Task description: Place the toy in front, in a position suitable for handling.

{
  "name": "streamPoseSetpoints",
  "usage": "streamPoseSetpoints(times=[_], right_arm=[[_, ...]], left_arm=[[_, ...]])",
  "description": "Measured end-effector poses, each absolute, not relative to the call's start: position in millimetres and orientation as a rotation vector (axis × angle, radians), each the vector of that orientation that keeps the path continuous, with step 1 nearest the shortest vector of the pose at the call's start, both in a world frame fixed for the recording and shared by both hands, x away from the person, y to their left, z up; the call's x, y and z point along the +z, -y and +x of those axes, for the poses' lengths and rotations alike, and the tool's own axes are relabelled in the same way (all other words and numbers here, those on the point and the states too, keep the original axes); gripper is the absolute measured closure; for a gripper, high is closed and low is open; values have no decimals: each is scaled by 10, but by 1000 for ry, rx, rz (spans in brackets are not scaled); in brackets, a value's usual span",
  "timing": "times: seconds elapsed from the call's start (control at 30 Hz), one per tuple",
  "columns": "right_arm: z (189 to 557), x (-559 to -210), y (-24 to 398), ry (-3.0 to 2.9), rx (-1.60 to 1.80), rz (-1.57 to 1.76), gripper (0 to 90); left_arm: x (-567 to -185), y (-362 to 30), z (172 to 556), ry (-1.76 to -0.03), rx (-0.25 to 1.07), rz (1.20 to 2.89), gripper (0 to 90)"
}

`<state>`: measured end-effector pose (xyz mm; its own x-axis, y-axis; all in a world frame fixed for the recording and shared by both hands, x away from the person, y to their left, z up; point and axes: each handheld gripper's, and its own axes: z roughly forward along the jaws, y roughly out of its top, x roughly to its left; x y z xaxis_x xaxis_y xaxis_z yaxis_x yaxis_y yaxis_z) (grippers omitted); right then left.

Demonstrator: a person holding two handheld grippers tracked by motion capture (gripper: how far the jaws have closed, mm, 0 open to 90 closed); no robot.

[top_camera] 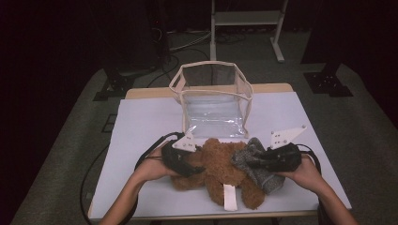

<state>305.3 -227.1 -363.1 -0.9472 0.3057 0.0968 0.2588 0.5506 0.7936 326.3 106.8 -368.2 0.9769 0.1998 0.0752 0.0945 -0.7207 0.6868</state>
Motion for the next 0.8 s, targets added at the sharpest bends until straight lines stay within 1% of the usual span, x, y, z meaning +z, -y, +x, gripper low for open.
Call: streamPoseSetpoints(times=[0.2,0.37,0.43,0.53,0.67,0.8], right_arm=[[3143,-3424,1990,-2709,1330,396,784],[3233,-3400,1722,-2732,1315,329,784],[3270,-3433,1709,-2745,1300,341,786],[3340,-3480,1801,-2745,1288,391,786],[3410,-3519,1903,-2747,1322,452,787],[3378,-3469,1815,-2749,1295,423,785]], left_arm=[[-3695,-1004,3272,-196,190,2394,308],[-3639,-1056,3277,-195,208,2396,302],[-3589,-1138,3271,-208,213,2375,301],[-3517,-1281,3240,-231,233,2347,293],[-3527,-1422,3222,-277,240,2345,285],[-3634,-1442,3219,-288,223,2354,321]])
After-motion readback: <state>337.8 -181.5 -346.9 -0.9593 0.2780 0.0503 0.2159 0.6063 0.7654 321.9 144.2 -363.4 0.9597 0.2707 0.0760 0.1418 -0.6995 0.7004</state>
